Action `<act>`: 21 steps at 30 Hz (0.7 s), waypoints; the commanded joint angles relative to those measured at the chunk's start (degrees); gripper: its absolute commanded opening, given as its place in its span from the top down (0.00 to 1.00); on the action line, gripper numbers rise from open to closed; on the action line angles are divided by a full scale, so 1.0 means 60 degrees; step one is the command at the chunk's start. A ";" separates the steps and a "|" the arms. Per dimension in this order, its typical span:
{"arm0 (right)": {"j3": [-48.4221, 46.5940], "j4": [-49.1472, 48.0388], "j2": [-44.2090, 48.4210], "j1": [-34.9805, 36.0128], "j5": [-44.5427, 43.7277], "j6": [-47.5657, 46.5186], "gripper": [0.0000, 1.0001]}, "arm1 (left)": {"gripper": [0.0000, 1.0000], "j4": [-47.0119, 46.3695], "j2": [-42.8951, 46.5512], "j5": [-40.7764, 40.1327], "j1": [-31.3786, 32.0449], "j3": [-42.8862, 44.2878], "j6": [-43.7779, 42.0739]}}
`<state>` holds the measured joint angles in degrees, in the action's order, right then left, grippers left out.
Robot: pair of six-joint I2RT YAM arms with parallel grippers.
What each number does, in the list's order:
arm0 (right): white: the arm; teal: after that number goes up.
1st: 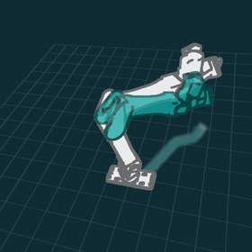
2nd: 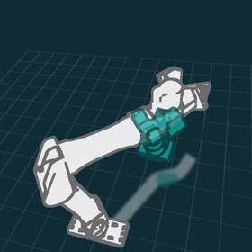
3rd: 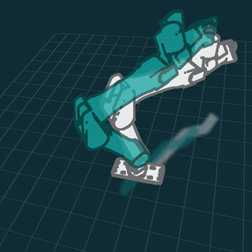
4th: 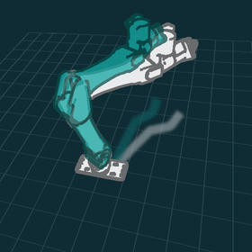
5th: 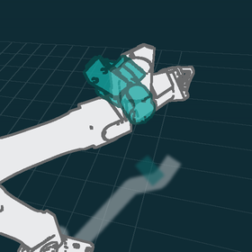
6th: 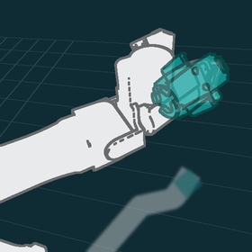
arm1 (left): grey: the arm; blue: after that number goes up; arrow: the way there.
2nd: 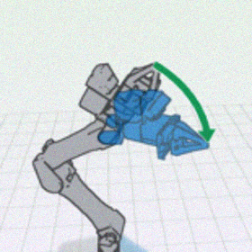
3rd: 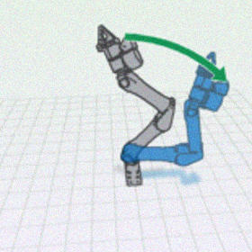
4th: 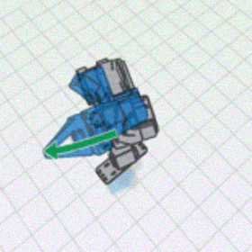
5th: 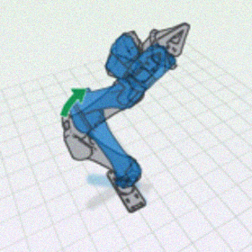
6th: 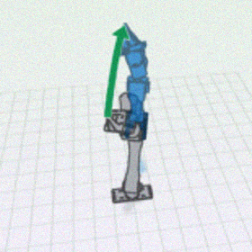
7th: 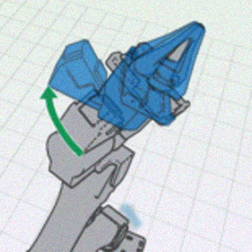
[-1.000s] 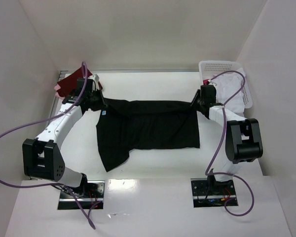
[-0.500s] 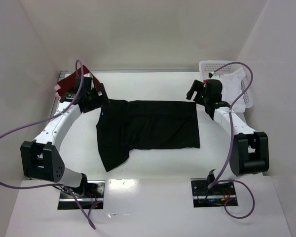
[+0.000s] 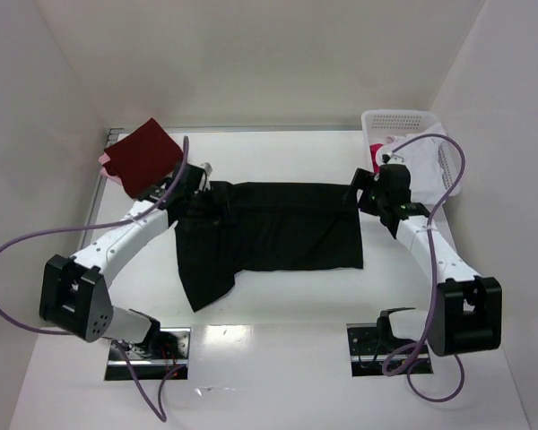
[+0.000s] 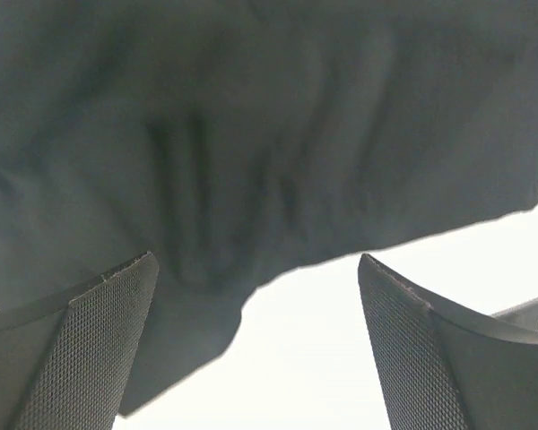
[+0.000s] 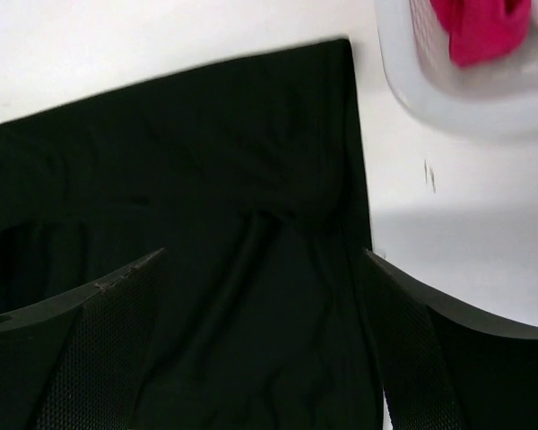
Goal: Fold and stack the t-shirts
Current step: Grap the side of the flattened tshirt closest away from the robot with both arms
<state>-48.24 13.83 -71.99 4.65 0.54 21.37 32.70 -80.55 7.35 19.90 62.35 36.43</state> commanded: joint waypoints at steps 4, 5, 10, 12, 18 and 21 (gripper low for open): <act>0.0773 0.0710 0.1808 -0.0072 0.0619 0.0584 0.09 | 0.00 0.1141 0.2668 -0.0569 0.0372 -0.1303 0.1616; 0.0667 0.0969 0.1990 -0.0072 0.0686 0.0584 0.09 | 0.00 0.1278 0.3137 -0.0609 0.0419 -0.1510 0.1797; 0.0214 0.1694 0.2370 -0.0072 0.0512 0.0700 0.08 | 0.00 0.2130 0.4818 -0.1364 0.0638 -0.2404 0.3290; 0.0429 0.1694 0.2516 -0.0072 0.0768 0.1110 0.08 | 0.00 0.2632 0.5354 -0.1954 0.0639 -0.2619 0.4015; 0.0927 0.1336 0.2858 0.0015 0.0900 0.2827 0.08 | 0.00 0.2884 0.6132 -0.3392 0.0639 -0.3249 0.5727; 0.1106 0.1181 0.2756 0.0015 0.0683 0.3242 0.06 | 0.00 0.2884 0.5906 -0.3393 0.0639 -0.3615 0.6300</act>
<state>-42.90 21.93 -56.18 4.60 5.27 35.50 48.90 -44.12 -9.62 23.64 42.85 67.26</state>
